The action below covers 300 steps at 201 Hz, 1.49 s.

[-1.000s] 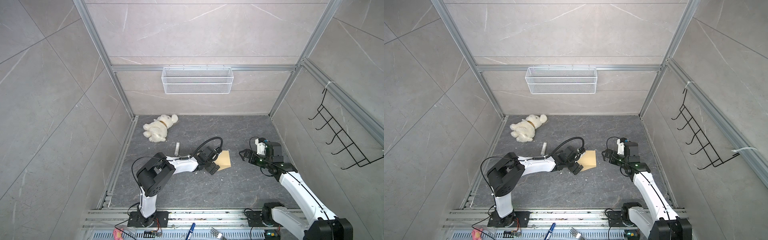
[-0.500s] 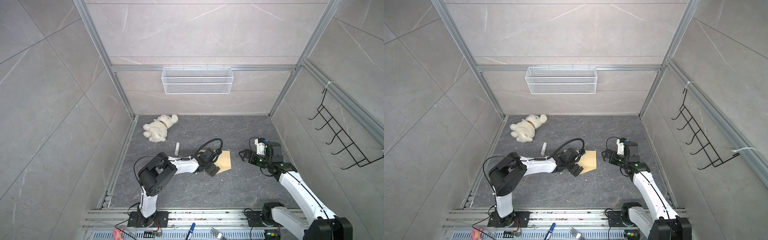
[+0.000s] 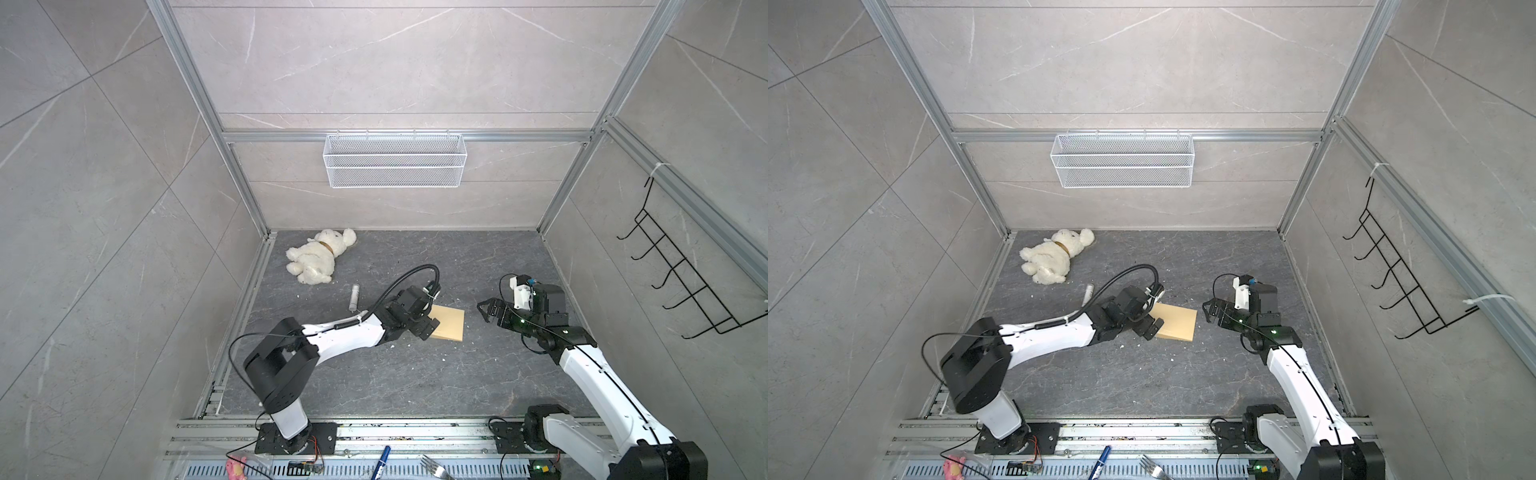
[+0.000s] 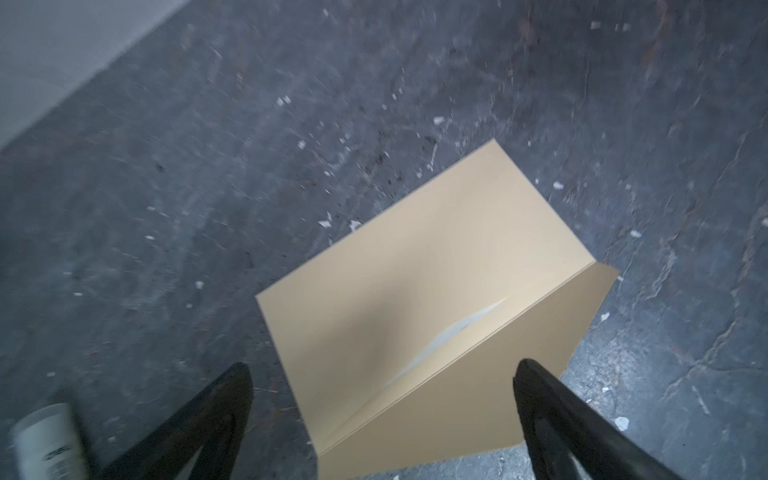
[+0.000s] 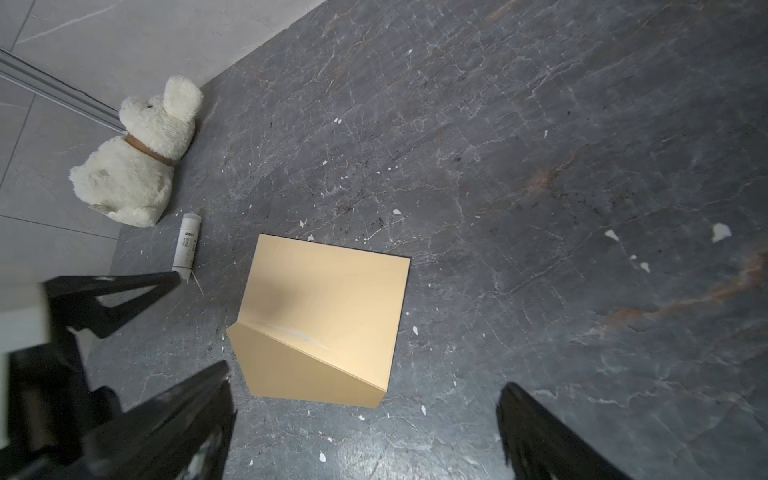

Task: Place the letter into the envelope and seal it
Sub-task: 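Move the left gripper from the envelope to the white glue stick, then grasp the white glue stick with the left gripper and lift it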

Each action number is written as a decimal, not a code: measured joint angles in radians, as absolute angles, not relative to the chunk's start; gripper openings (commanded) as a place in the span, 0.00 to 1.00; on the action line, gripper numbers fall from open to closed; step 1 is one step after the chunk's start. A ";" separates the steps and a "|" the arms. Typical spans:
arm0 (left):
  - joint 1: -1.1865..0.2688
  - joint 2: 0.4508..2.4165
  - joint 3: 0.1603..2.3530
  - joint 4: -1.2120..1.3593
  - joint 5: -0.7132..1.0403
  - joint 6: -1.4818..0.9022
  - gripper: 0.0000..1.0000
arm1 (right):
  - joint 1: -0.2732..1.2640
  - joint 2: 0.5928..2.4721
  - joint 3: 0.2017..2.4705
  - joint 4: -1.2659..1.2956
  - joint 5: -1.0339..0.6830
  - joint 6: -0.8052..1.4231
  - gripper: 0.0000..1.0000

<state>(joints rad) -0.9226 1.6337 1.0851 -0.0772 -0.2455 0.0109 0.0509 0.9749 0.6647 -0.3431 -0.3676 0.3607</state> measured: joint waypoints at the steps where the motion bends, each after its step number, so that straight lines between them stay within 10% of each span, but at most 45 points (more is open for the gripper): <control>1: -0.922 1.629 1.085 -0.078 -0.248 0.011 1.00 | 0.051 0.974 0.665 -0.343 -0.368 0.361 0.99; 95: -0.594 1.417 0.992 -0.282 -0.347 -0.112 0.99 | 0.051 0.881 0.658 -0.338 -0.368 0.350 0.99; 300: -0.396 1.855 1.181 -0.353 -0.199 -0.191 0.48 | 0.051 0.879 0.655 -0.316 -0.454 0.349 0.99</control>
